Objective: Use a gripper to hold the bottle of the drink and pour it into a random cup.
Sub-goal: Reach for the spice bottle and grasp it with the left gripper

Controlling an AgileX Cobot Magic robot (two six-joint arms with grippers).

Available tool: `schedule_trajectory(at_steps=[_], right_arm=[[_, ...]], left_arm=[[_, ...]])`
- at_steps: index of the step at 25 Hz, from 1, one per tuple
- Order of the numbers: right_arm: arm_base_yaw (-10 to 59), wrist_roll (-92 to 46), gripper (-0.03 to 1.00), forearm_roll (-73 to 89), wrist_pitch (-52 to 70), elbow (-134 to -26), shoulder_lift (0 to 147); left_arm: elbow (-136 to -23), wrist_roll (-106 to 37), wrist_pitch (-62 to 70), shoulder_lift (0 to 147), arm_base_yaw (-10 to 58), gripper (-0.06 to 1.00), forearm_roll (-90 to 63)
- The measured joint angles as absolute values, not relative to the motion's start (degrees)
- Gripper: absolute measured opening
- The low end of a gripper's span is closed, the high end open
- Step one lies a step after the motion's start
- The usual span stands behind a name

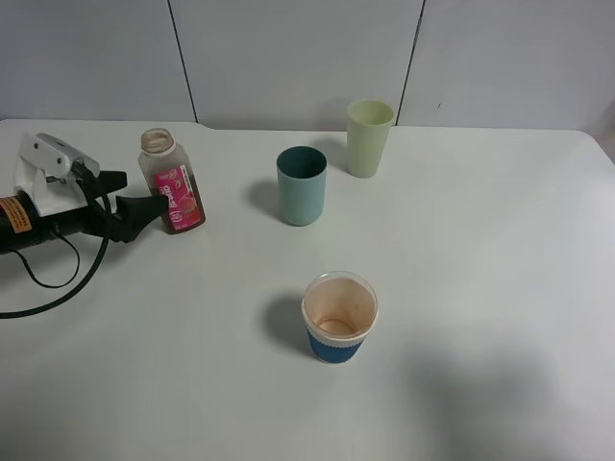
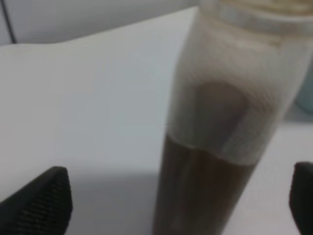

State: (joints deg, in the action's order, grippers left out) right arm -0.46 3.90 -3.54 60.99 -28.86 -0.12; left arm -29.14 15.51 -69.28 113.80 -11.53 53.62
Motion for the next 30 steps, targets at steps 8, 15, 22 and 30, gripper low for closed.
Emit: schedule_trajectory(at_steps=[8,15,22,30], right_arm=[[-0.5,3.9,1.00,-3.5,61.0,-28.9,-0.1],[-0.5,3.9,1.00,-3.5,61.0,-28.9,-0.1],[-0.5,3.9,1.00,-3.5,61.0,-28.9,-0.1],[-0.5,3.9,1.00,-3.5,61.0,-28.9,-0.1]], left_arm=[[-32.0,16.8,-69.3,117.1,-6.8,0.84,53.6],[-35.2,17.2,-69.3,120.3,-4.3,0.84,52.6],[-37.7,17.5,-69.3,122.4,-3.3,0.78,51.0],[-37.7,17.6,-69.3,123.4,-3.3,0.60,50.9]])
